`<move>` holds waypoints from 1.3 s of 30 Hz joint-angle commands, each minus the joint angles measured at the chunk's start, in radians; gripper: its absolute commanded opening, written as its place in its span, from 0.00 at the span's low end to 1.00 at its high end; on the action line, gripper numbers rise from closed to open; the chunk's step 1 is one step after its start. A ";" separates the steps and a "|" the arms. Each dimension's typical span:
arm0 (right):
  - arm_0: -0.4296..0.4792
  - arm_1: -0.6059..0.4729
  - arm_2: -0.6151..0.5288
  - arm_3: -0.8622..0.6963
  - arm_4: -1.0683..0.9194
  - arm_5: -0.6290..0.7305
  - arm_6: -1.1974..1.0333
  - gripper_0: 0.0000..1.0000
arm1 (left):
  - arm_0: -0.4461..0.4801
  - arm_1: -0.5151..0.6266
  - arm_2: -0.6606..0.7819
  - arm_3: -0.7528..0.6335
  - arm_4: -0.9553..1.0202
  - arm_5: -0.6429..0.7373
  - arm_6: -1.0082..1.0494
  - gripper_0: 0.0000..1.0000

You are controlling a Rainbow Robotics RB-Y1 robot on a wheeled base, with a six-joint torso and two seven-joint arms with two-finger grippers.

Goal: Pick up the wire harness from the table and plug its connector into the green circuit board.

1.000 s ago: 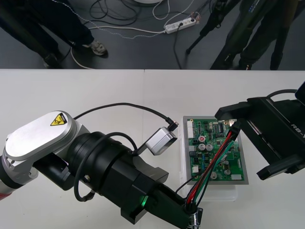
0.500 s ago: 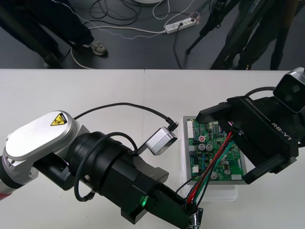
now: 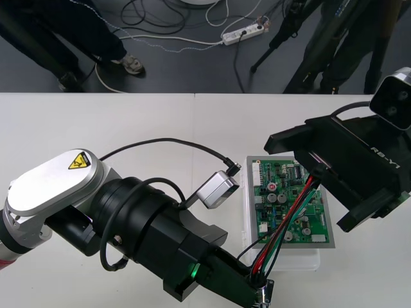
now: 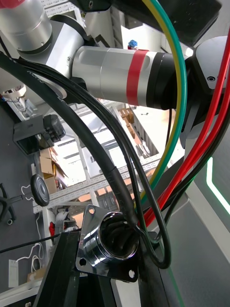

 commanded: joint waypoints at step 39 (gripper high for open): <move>0.023 -0.050 0.012 -0.028 -0.014 -0.004 -0.021 0.00 | -0.035 -0.026 0.029 -0.036 0.013 0.014 -0.002 0.00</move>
